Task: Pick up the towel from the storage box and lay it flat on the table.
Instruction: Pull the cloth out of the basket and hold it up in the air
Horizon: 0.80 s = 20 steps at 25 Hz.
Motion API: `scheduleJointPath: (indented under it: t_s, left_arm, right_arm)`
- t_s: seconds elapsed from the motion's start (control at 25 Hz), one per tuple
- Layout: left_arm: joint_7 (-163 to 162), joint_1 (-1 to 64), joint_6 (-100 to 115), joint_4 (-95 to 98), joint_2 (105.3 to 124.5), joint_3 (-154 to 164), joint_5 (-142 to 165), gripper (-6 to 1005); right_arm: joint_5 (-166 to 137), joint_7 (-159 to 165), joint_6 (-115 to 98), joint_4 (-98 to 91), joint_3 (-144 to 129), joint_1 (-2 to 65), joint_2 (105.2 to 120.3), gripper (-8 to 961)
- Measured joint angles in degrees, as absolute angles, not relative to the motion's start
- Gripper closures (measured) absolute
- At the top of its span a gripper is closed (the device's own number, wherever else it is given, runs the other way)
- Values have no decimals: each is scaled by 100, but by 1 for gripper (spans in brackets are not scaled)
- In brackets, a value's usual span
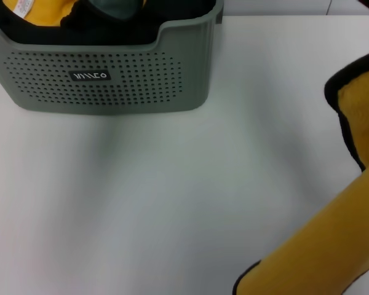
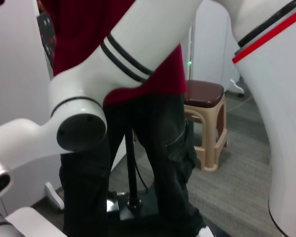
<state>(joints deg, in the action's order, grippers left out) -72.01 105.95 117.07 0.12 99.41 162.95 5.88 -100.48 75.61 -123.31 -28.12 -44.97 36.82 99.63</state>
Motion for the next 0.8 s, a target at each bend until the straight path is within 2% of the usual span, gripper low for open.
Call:
scheduleJointPath:
  t_s: [0.08, 0.12, 0.36, 0.52, 0.8]
  left_arm:
    - [-7224, 10598, 11703, -5, 9959, 16295, 643, 957]
    - [-7235, 10585, 11702, -10, 9963, 16295, 664, 958]
    - [-7115, 10560, 11698, 0, 9968, 16295, 691, 957]
    - [-6895, 10578, 11693, -27, 10000, 16295, 718, 958]
    - [-6817, 10493, 11690, -115, 10031, 16295, 736, 958]
  right_arm:
    - [-10045, 7566, -12331, -2812, -4487, 3681, 9949, 69]
    - [-9948, 7580, -12331, -2820, -4413, 3625, 9854, 69]
    - [-9710, 7658, -12335, -2828, -4492, 3503, 9681, 69]
    - [-9746, 7694, -12329, -2824, -4601, 3519, 9688, 69]
    - [-9770, 7565, -12319, -2821, -4666, 3448, 9842, 70]
